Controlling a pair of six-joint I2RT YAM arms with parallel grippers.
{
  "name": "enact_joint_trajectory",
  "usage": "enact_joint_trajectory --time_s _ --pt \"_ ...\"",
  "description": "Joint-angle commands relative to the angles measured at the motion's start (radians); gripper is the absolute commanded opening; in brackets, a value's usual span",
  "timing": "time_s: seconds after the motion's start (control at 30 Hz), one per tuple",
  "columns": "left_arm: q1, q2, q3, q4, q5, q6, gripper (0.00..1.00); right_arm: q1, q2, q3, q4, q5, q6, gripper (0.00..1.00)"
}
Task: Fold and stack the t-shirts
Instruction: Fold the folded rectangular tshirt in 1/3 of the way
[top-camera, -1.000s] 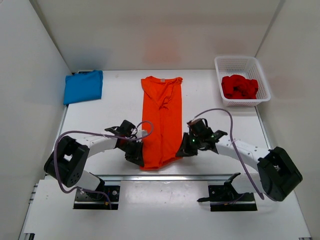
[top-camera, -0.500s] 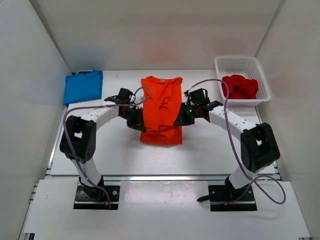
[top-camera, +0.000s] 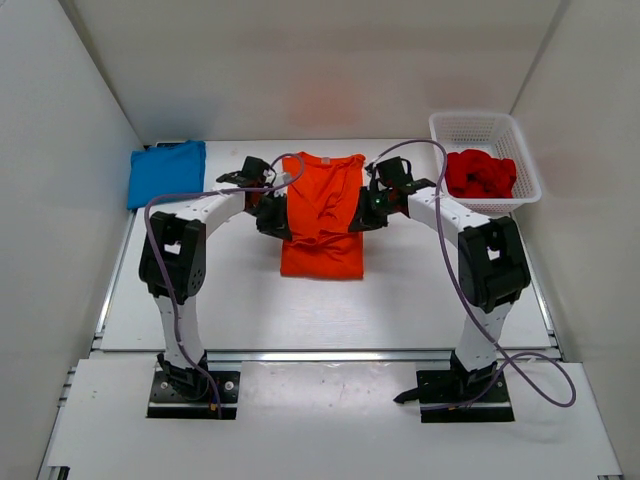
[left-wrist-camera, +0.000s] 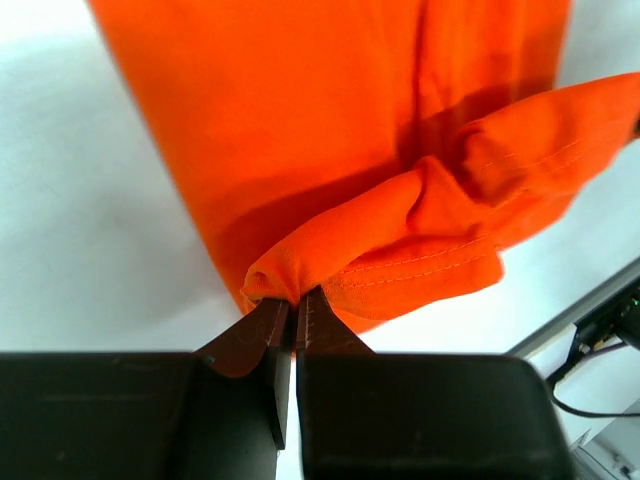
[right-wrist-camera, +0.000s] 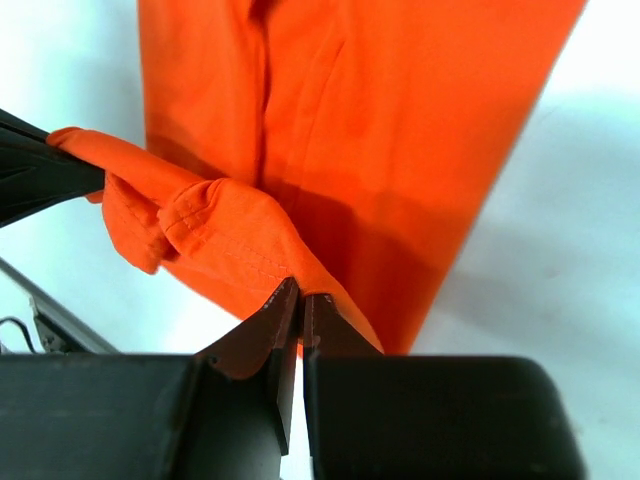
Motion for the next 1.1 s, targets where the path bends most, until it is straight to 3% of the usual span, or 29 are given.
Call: enact_joint_trajectory --time_s 0.0,0.6,0.67,0.73,0.83,0.87,0.93,0.97,1.0,1.07 --pt "0.007 0.019 0.071 0.006 -0.007 0.003 0.04 -0.017 0.032 0.064 0.003 -0.007 -0.032 0.0" --pt "0.007 0.125 0.18 0.003 -0.039 -0.001 0.07 -0.046 0.201 0.209 -0.001 -0.026 -0.056 0.0" --pt "0.013 0.131 0.182 0.013 -0.032 0.002 0.1 -0.053 0.21 0.231 -0.003 -0.033 -0.067 0.06" --pt "0.015 0.136 0.187 0.013 -0.038 0.003 0.17 -0.053 0.222 0.242 -0.02 -0.013 -0.071 0.17" --pt "0.024 0.142 0.197 0.013 -0.036 -0.001 0.47 -0.069 0.216 0.277 -0.04 0.009 -0.075 0.34" --pt "0.033 0.134 0.205 0.01 -0.024 -0.001 0.52 -0.071 0.21 0.28 -0.038 0.03 -0.069 0.39" --pt "0.042 0.126 0.225 0.007 -0.027 0.009 0.7 -0.07 0.178 0.28 -0.031 0.053 -0.09 0.41" --pt "0.051 0.117 0.24 0.004 -0.024 0.005 0.74 -0.068 0.158 0.279 -0.037 0.059 -0.099 0.41" --pt "0.056 0.107 0.254 0.003 -0.027 0.009 0.85 -0.062 0.138 0.279 -0.034 0.072 -0.119 0.41" --pt "0.067 0.076 0.292 -0.005 -0.022 0.014 0.99 -0.024 0.092 0.279 -0.049 0.116 -0.157 0.37"
